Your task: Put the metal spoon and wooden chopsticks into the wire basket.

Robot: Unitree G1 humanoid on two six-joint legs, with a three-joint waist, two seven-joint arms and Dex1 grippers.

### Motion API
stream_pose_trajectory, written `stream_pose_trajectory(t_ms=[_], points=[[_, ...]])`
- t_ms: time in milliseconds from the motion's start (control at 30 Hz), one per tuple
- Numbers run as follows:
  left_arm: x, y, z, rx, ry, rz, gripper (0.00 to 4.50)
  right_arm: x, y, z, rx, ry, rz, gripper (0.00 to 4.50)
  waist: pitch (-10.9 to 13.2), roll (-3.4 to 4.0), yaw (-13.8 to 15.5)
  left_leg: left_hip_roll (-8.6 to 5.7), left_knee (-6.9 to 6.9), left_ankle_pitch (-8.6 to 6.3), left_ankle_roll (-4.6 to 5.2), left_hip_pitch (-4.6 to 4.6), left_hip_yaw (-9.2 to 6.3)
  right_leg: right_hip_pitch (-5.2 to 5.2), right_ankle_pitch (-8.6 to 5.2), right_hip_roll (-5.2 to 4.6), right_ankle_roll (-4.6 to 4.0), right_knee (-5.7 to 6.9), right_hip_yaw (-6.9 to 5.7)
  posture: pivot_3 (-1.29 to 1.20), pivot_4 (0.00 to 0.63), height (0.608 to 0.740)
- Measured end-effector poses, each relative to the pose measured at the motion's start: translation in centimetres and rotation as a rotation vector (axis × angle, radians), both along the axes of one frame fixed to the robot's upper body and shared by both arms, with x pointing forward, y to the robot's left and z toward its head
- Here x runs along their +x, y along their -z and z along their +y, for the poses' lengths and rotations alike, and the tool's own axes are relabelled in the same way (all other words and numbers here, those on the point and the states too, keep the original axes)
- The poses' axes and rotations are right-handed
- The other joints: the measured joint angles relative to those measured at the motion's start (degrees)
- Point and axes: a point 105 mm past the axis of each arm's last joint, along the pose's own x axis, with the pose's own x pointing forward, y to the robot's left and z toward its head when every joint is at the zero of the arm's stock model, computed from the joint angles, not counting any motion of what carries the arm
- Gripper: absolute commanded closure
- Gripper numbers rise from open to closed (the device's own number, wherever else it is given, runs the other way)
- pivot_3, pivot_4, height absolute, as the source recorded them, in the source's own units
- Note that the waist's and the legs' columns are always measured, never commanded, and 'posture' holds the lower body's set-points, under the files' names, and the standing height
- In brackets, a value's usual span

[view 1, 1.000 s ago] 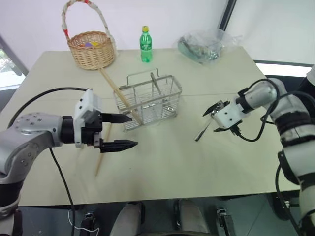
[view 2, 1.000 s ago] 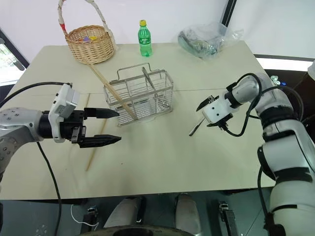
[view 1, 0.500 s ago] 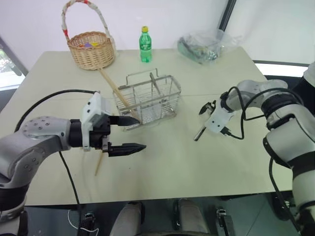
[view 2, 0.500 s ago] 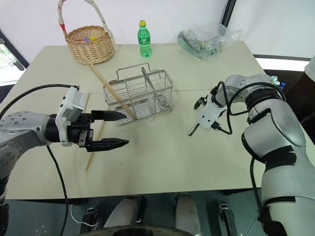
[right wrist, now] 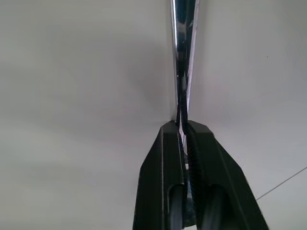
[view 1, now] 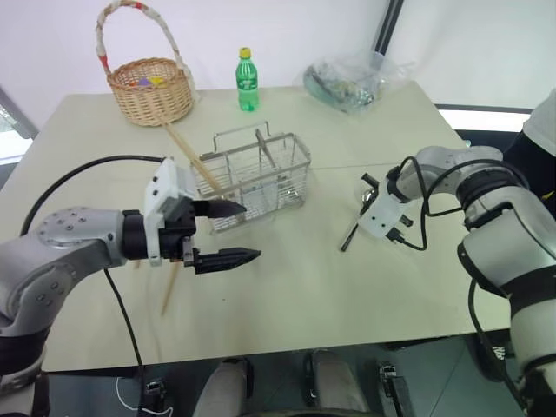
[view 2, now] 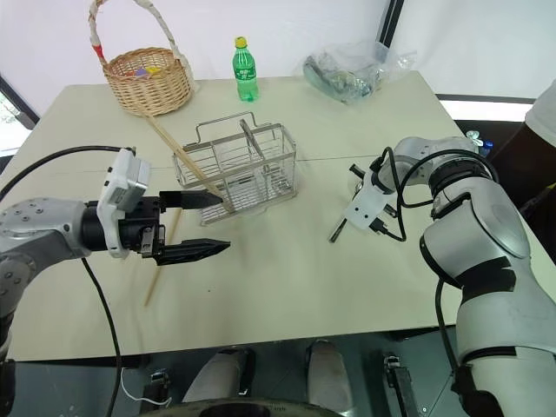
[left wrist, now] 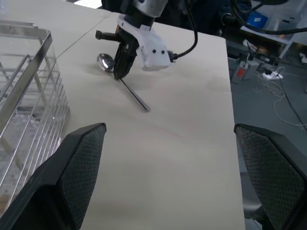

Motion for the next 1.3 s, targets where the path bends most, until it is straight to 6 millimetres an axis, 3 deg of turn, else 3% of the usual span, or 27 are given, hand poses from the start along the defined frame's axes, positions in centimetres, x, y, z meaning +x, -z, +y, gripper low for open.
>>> stream_pose_trajectory(t_ms=[300, 467, 567, 733, 833, 933, 1067, 1300], points=[[0.9, -0.5, 0.2, -0.025, -0.023, -0.017, 0.0, -1.2, 0.2, 0.4, 0.212, 0.067, 0.083, 4.45, 0.0, 0.0, 0.03, 0.0, 0.03, 0.0, 0.0, 0.0, 0.02, 0.06, 0.04, 0.0, 0.07, -0.03, 0.03, 0.0, 0.15, 0.674], [1.8, -1.0, 0.9, -0.043, -0.059, -0.028, 0.0, -2.7, -1.5, 1.8, 0.584, 0.168, 0.257, 4.45, 0.06, 0.05, 0.06, 0.18, 0.3, -0.01, 0.03, -0.05, -0.1, 0.23, 0.06, -0.01, 0.09, -0.07, 0.02, 0.0, 0.15, 0.674], [2.3, -2.1, 1.5, -0.052, -0.088, -0.078, 0.0, -4.5, -6.0, 3.6, 0.95, 0.23, 0.409, 4.45, 0.17, 0.29, 0.42, 0.13, 0.31, -0.03, 0.06, -0.13, -0.18, 0.17, 0.06, -0.04, 0.08, -0.06, 0.04, 0.0, 0.15, 0.674], [3.4, -2.9, 3.0, -0.07, -0.157, -0.115, 0.0, -7.9, -17.8, 6.7, 1.526, 0.229, 0.533, 4.45, 0.09, 0.31, 1.56, 0.23, 0.2, -0.1, 0.13, -0.12, -0.15, 0.03, -0.07, -0.02, -0.14, -0.08, 0.16, 0.0, 0.15, 0.674], [4.0, -3.3, 3.4, -0.074, -0.174, -0.134, 0.0, -8.7, -20.6, 9.1, 1.707, 0.239, 0.605, 4.45, -0.04, 0.09, 1.92, 0.26, 0.24, -0.1, 0.13, -0.14, -0.15, 0.05, -0.08, 0.01, -0.17, -0.14, 0.16, 0.0, 0.15, 0.674], [4.5, -3.6, 3.7, -0.075, -0.191, -0.147, 0.0, -7.7, -20.6, 10.6, 1.811, 0.314, 0.631, 4.45, -0.05, 0.08, 2.15, 0.1, 0.27, -0.09, 0.15, -0.17, -0.15, 0.02, -0.07, -0.06, -0.16, -0.14, 0.14, 0.0, 0.15, 0.674], [4.8, -4.2, 3.8, -0.088, -0.188, -0.169, 0.0, -5.1, -19.3, 11.8, 1.867, 0.46, 0.534, 4.45, -0.06, 0.05, 2.08, -0.01, 0.28, -0.13, 0.23, -0.22, -0.12, -0.21, 0.06, -0.12, 0.07, -0.13, 0.15, 0.0, 0.15, 0.674], [4.8, -4.1, 3.6, -0.098, -0.18, -0.169, 0.0, -1.6, -14.2, 12.0, 1.881, 0.688, 0.442, 4.45, -0.06, 0.05, 1.74, -0.01, 0.22, -0.13, 0.23, -0.29, -0.08, -0.18, 0.08, -0.05, 0.1, -0.06, 0.17, 0.0, 0.15, 0.674]])
